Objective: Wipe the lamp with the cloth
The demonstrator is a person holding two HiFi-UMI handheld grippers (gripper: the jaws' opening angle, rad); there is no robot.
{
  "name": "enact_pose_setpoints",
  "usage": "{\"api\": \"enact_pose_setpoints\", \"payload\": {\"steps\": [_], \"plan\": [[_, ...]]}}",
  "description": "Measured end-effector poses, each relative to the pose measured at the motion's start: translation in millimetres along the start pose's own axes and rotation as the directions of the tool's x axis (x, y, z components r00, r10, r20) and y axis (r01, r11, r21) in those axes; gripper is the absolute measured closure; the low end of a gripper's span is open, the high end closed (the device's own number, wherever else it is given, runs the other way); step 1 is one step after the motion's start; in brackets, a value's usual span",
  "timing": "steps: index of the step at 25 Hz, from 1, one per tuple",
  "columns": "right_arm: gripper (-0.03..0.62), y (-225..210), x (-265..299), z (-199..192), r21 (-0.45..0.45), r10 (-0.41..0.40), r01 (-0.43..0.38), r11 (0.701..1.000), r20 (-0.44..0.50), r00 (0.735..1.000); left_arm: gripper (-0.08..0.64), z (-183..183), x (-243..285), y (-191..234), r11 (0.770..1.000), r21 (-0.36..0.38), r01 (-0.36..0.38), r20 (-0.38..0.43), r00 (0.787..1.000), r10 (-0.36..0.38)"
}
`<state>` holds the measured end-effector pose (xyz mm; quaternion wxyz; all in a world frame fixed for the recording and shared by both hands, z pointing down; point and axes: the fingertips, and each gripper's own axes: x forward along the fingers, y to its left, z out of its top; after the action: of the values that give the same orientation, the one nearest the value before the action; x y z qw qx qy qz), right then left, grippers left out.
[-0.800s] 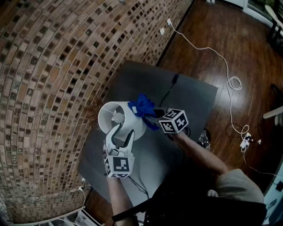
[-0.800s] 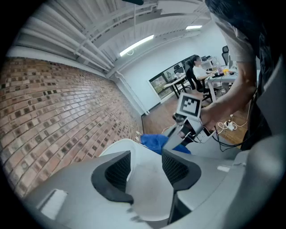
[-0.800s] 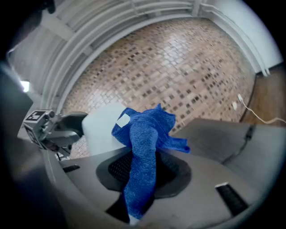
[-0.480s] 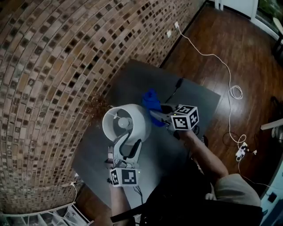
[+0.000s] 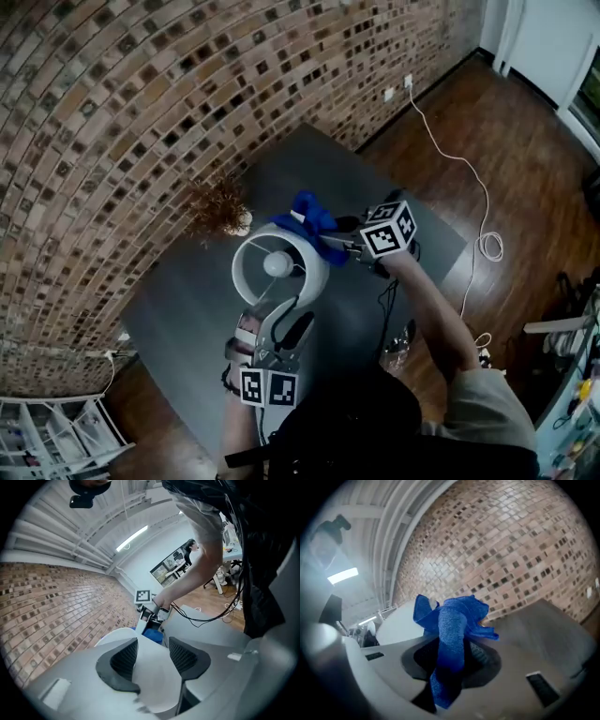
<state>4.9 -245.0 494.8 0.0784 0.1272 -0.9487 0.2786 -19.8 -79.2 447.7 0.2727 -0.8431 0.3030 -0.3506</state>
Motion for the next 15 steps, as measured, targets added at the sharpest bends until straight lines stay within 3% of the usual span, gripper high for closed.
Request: {"api": "enact_pose_setpoints", "payload": {"steps": [2, 4, 6, 9, 12, 15], "plan": [[0.477, -28.4, -0.4, -21.8, 0.022, -0.072, 0.074, 0.997, -0.081, 0.994, 0.351, 1.6, -1.5, -6.7, 1.0, 0.017, 0.009, 0.0, 1.0, -0.009], [0.479, -28.3, -3.9, -11.1, -0.047, -0.102, 0.097, 0.994, -0.109, 0.989, 0.351, 3.9, -2.3, -12.8, 0.999, 0.036, 0.02, -0.001, 1.0, -0.02], [0.479, 1.4, -5.6, 35.7, -0.175, -0.053, 0.04, 0.984, -0.071, 0.996, 0.353, 6.6, -1.7, -16.2, 0.998, 0.053, 0.024, 0.001, 1.0, -0.024], [0.477, 61.4, 4.8, 107.5, -0.326, 0.108, -0.12, 0.938, -0.053, 0.993, 0.354, 10.1, 0.9, -20.2, 0.996, 0.085, 0.03, 0.002, 1.0, -0.03], [0.477, 86.4, 30.5, 113.4, -0.29, 0.24, -0.291, 0.912, -0.2, 0.95, 0.354, 15.9, 4.3, -26.0, 0.994, 0.103, 0.032, 0.006, 0.999, -0.033], [0.477, 57.5, 55.5, 68.9, -0.153, 0.253, -0.329, 0.932, -0.378, 0.891, 0.357, 19.9, 3.8, -30.3, 0.992, 0.118, 0.036, 0.012, 0.999, -0.038]]}}
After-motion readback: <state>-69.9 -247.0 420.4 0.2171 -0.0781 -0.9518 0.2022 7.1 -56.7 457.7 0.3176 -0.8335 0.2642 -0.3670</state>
